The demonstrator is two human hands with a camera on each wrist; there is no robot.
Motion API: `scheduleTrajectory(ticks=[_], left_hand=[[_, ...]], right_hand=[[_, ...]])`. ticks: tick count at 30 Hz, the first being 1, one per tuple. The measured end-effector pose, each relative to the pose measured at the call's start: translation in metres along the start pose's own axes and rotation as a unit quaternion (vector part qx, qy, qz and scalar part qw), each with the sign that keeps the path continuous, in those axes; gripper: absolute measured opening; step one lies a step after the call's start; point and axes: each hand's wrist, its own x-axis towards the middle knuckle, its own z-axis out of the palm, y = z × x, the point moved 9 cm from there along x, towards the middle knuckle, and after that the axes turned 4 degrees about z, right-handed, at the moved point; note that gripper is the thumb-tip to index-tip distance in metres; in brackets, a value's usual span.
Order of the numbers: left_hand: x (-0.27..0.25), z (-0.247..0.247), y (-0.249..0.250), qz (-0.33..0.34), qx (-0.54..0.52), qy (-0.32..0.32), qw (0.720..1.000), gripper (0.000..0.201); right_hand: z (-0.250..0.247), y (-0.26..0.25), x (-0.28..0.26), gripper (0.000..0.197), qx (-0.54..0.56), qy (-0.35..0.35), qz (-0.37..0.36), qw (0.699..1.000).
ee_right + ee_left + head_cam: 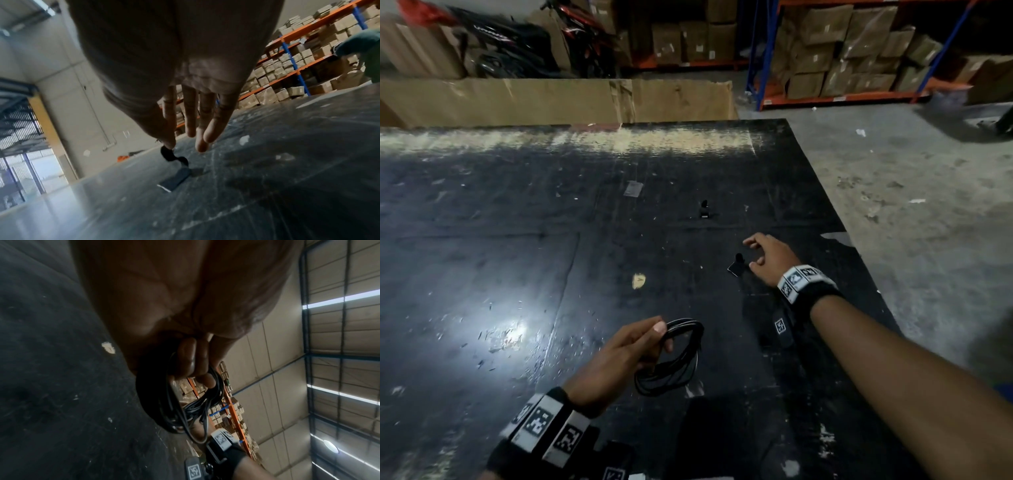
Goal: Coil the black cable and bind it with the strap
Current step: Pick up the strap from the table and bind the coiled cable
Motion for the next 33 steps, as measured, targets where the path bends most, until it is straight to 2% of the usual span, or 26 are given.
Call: scheduleTrajectory(ticks=[2,5,8,11,14,16,18,23,28,33], left_hand=[[0.003,-0.003,-0.004,-0.005,-0.012,0.014,1.000,0.040],[0.007,-0.006,-0.007,-0.003,-0.024,0.030,0.999,0.039],[0.012,-0.006,-0.004,0.013,-0.032,0.052,0.998,0.038],[0.015,-0.008,-0.002,0.025,-0.039,0.078,0.996,0.036],[0.019,-0.007,0.004,0.038,-0.045,0.093,0.994,0.035],[0.022,-0.007,0.008,0.047,-0.046,0.106,0.992,0.036],[0.023,-0.008,0.012,0.058,-0.053,0.128,0.989,0.038],[0.021,-0.010,0.027,0.101,-0.019,0.186,0.977,0.045],[0.012,-0.009,0.051,0.175,0.082,0.228,0.954,0.016],[-0.006,0.008,0.079,0.249,0.187,0.221,0.924,0.008]], right_hand=[[0.016,-0.002,0.018,0.052,-0.033,-0.037,-0.012,0.999],[0.031,-0.003,0.030,0.043,-0.068,-0.056,-0.001,0.996],[0.026,-0.004,0.030,0.024,-0.045,-0.017,0.036,0.998],[0.018,-0.004,0.021,0.018,-0.005,0.013,0.057,0.998],[0.001,-0.010,0.000,0.012,0.073,0.066,0.048,0.994],[-0.014,-0.015,-0.019,0.017,0.147,0.093,0.045,0.984],[-0.027,-0.025,-0.042,0.026,0.226,0.091,0.037,0.969],[-0.057,-0.060,-0.116,0.019,0.405,0.097,0.008,0.909],[-0.026,-0.086,-0.163,0.022,0.466,0.054,0.060,0.881],[-0.001,-0.095,-0.177,0.020,0.502,0.075,0.123,0.852]])
